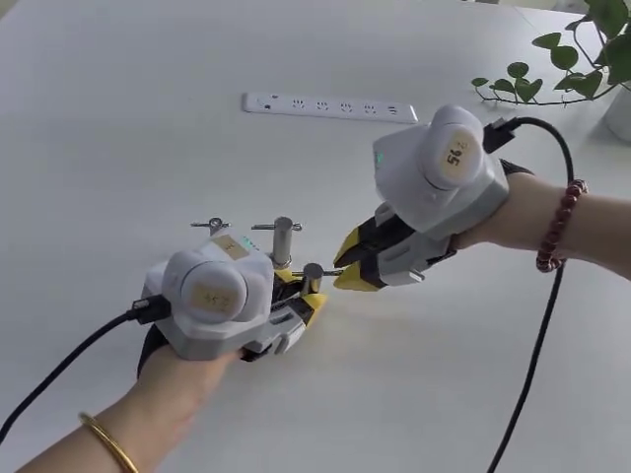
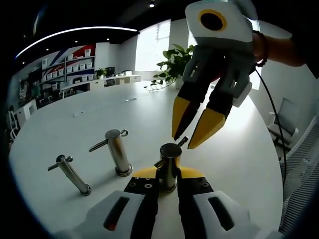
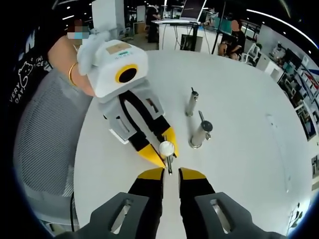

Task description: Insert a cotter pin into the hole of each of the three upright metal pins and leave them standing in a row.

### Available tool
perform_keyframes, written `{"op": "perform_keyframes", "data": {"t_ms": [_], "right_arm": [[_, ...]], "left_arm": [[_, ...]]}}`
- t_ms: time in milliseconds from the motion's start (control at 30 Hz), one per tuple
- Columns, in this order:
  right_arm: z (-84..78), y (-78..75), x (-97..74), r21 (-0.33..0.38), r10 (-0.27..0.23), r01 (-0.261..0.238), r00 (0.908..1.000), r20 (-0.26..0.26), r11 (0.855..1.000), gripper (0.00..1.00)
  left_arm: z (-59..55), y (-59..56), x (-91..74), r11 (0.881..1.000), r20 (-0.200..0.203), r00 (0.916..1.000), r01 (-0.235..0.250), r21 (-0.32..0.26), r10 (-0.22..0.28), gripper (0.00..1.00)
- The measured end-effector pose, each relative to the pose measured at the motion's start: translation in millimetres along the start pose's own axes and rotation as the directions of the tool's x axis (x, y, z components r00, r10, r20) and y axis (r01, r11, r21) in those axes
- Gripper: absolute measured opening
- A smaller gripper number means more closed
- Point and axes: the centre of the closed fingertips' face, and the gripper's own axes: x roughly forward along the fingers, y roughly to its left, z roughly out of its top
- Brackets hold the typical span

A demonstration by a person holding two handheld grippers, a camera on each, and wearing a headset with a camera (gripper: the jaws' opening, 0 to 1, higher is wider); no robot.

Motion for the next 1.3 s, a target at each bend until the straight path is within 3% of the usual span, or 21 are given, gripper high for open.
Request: {"op": "perform_keyframes", "data": {"t_ms": [167, 1300], "right_arm": [[2.3, 1.9, -4.5, -0.001, -0.005, 0.005, 0.9999, 0.013, 1.0, 0.0], [14.1, 1.1, -0.6, 0.029, -0.019, 0.018, 0.9992, 0.035, 0.999, 0.0]], "left_arm": [[-0.2, 0.1, 0.2, 1.0, 0.001, 1.0, 0.001, -0.002, 0.0, 0.12], [-1.9, 1.0, 2.5, 0.999, -0.002, 1.0, -0.005, -0.036, 0.004, 0.12]]}}
